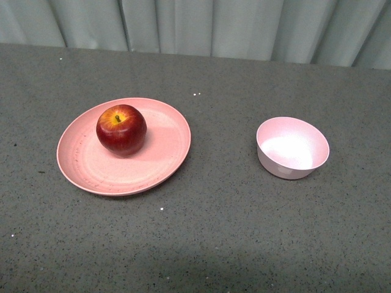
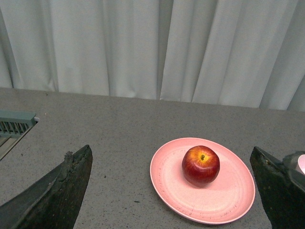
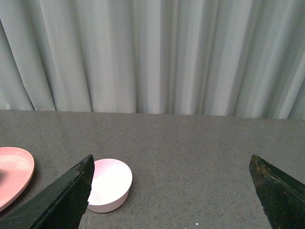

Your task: Move apple from plate to bowl

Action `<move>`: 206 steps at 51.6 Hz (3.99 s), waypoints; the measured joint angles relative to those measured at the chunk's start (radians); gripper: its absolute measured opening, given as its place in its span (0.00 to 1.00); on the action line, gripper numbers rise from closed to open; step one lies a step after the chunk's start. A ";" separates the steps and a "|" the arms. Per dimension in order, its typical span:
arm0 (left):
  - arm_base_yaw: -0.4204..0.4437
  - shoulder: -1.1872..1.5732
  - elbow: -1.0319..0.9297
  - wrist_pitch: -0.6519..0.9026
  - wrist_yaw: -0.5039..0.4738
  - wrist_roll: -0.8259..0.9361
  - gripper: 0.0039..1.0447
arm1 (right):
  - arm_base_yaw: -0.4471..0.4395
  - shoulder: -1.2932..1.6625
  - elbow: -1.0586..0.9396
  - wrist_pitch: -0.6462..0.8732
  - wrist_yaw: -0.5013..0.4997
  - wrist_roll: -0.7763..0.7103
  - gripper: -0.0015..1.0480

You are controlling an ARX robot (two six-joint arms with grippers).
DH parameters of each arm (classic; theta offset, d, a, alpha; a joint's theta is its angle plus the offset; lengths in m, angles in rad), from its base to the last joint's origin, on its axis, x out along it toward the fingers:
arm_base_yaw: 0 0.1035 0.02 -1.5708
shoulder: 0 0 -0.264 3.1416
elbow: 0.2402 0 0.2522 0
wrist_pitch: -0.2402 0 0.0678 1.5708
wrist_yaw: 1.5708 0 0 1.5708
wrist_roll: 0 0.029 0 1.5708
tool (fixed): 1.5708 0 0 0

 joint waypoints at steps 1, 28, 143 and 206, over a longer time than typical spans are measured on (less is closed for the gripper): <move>0.000 0.000 0.000 0.000 0.000 0.000 0.94 | 0.000 0.000 0.000 0.000 0.000 0.000 0.91; 0.000 0.000 0.000 0.000 0.000 0.000 0.94 | 0.000 0.000 0.000 0.000 0.000 0.000 0.91; 0.000 0.000 0.000 0.000 0.000 0.000 0.94 | 0.319 2.132 0.969 0.212 -0.057 -0.305 0.42; 0.000 0.000 0.000 0.000 0.000 0.000 0.94 | 0.446 2.144 1.097 0.145 -0.236 -0.185 0.01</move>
